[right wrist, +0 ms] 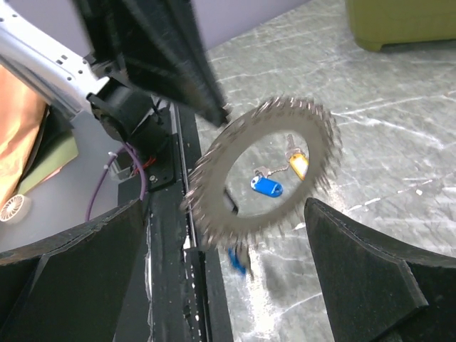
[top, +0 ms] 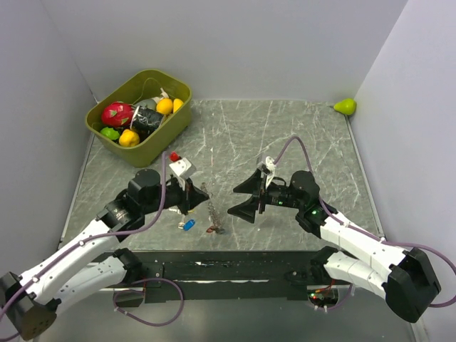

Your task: Put the keys on the keyring

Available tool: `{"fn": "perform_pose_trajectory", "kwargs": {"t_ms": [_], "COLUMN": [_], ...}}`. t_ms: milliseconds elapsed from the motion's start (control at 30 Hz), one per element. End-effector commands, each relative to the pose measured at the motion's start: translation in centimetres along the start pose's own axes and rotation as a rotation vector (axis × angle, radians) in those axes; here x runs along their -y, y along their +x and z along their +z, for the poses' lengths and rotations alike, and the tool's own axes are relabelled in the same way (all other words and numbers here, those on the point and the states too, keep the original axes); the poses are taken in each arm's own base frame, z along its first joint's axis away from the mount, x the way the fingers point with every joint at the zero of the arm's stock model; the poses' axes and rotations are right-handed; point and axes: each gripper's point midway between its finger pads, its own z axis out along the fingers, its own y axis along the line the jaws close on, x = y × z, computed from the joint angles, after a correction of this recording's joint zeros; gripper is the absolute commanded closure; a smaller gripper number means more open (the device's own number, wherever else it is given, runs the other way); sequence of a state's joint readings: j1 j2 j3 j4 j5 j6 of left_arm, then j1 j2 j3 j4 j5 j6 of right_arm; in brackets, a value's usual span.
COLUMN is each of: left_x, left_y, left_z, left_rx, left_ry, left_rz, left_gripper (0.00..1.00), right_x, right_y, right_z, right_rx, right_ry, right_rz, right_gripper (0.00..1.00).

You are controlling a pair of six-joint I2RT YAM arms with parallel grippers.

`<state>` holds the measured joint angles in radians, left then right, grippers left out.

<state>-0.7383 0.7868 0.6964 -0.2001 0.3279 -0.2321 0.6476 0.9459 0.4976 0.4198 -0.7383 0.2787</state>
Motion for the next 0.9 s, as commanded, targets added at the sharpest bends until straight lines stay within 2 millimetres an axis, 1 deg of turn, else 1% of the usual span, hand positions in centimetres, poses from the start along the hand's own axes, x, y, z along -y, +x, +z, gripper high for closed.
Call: {"fn": "perform_pose_trajectory", "kwargs": {"t_ms": [0,133,233,267,333,367,433,467,500,533,567,600,633,667,733,767,800,833,867], "left_x": [0.2,-1.5,-2.9,-3.8,-4.4,-5.1,-5.5,-6.2,-6.5,-6.8,-7.5,-7.8,-7.7,-8.4,-8.6,-9.3,-9.4,-9.6,-10.2], "left_y": [-4.0,-4.3,-5.1,-5.6,-6.1,-6.5,-6.8,-7.1,-7.2,-7.3,-7.5,-7.6,-7.6,-7.6,-7.8,-7.8,-8.0,-8.1,-8.1], "left_z": [-0.9,-1.6,-2.5,-3.1,-3.6,-4.0,-4.4,-4.8,-5.0,-5.1,-5.5,-5.7,-5.8,-6.1,-6.4,-6.6,-6.7,-6.9,-7.2], "left_rx": [0.104,0.127,0.166,0.191,0.213,0.229,0.237,0.246,0.249,0.252,0.267,0.274,0.275,0.281,0.289,0.292,0.301,0.305,0.311], "left_ry": [0.073,0.042,0.007,-0.027,-0.038,-0.063,-0.069,-0.091,-0.101,-0.110,-0.135,-0.140,-0.130,-0.148,-0.139,-0.152,-0.150,-0.152,-0.165], "left_rz": [-0.042,-0.074,-0.071,-0.076,-0.079,-0.085,-0.088,-0.093,-0.094,-0.099,-0.102,-0.100,-0.103,-0.111,-0.114,-0.126,-0.132,-0.135,-0.143], "left_gripper": [0.99,0.99,0.99,0.99,0.99,0.99,0.99,0.99,0.99,0.99,0.99,0.99,0.99,0.99,0.99,0.99,0.99,0.99,0.99], "right_x": [0.3,0.6,0.6,0.7,0.7,0.8,0.7,0.7,0.8,0.4,0.6,0.7,0.4,0.3,0.2,-0.3,0.3,0.3,-0.3], "right_y": [-0.4,0.2,0.3,0.3,0.4,0.5,0.7,1.0,1.2,1.5,1.6,1.5,2.0,2.3,2.8,3.4,3.4,3.9,4.4], "right_z": [-0.1,0.0,0.3,0.4,0.7,0.8,1.4,1.6,2.0,2.5,2.8,3.3,3.6,4.1,5.0,5.5,6.2,6.5,7.1], "right_rx": [0.019,0.008,-0.001,0.000,-0.010,-0.015,-0.032,-0.042,-0.061,-0.076,-0.082,-0.094,-0.118,-0.130,-0.163,-0.186,-0.198,-0.227,-0.246], "right_ry": [0.028,0.037,0.038,0.041,0.036,0.041,0.043,0.045,0.051,0.039,0.060,0.066,0.067,0.080,0.089,0.084,0.111,0.120,0.112], "right_rz": [-0.022,-0.008,0.007,0.007,0.014,0.015,0.018,0.014,0.024,0.024,0.017,0.015,0.016,0.003,-0.002,-0.005,-0.004,0.008,0.013], "right_gripper": [0.00,0.00,0.00,0.00,0.01,0.01,0.01,0.02,0.02,0.02,0.03,0.04,0.04,0.04,0.05,0.05,0.05,0.07,0.08]}}
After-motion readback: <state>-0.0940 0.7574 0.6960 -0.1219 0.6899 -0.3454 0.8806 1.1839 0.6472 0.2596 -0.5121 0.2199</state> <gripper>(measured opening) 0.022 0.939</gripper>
